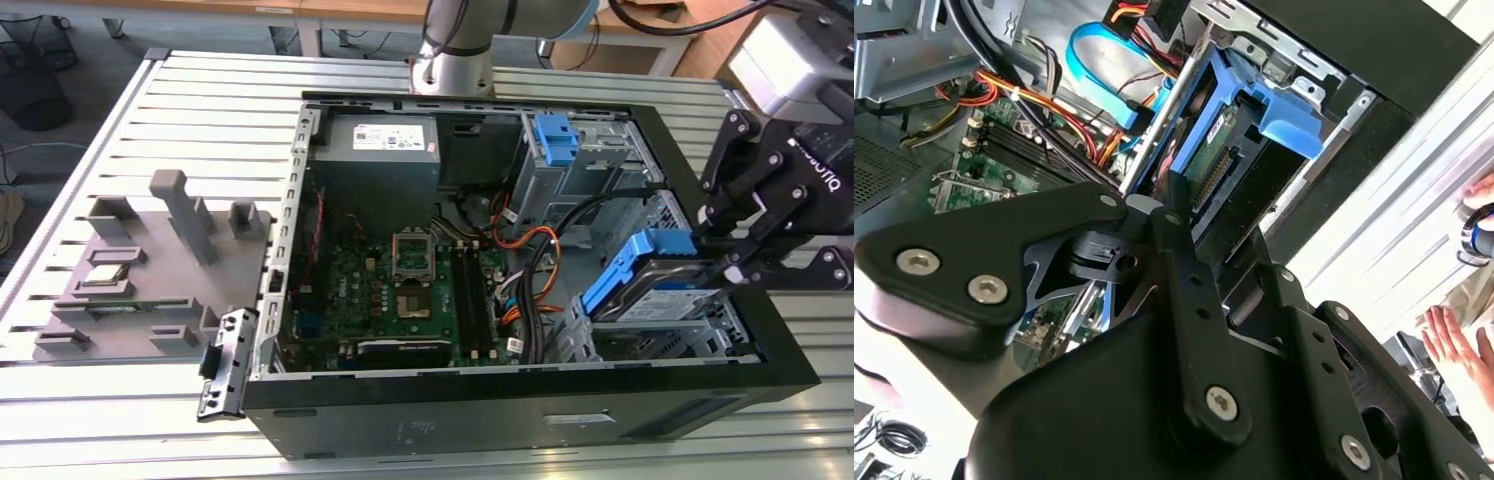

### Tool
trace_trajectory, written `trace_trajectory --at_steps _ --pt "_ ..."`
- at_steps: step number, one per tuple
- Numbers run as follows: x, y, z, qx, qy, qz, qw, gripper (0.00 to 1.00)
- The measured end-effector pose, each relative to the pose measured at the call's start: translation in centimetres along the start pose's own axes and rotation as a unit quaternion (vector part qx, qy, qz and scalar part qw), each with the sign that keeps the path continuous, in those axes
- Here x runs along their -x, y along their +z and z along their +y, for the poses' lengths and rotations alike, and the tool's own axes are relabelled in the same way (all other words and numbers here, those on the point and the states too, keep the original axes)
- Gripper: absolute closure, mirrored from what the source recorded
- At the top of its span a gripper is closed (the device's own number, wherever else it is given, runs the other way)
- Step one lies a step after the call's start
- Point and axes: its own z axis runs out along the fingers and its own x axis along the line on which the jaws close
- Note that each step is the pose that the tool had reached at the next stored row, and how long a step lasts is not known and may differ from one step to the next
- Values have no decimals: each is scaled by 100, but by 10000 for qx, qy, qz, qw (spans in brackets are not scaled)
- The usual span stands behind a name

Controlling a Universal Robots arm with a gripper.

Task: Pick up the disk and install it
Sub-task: 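Insert the disk into the insertion slot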

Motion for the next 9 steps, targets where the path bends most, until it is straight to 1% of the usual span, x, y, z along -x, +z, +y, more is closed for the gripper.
trace_trajectory --at_steps 9 --pt "-13 162 -11 0 0 0 10000 65"
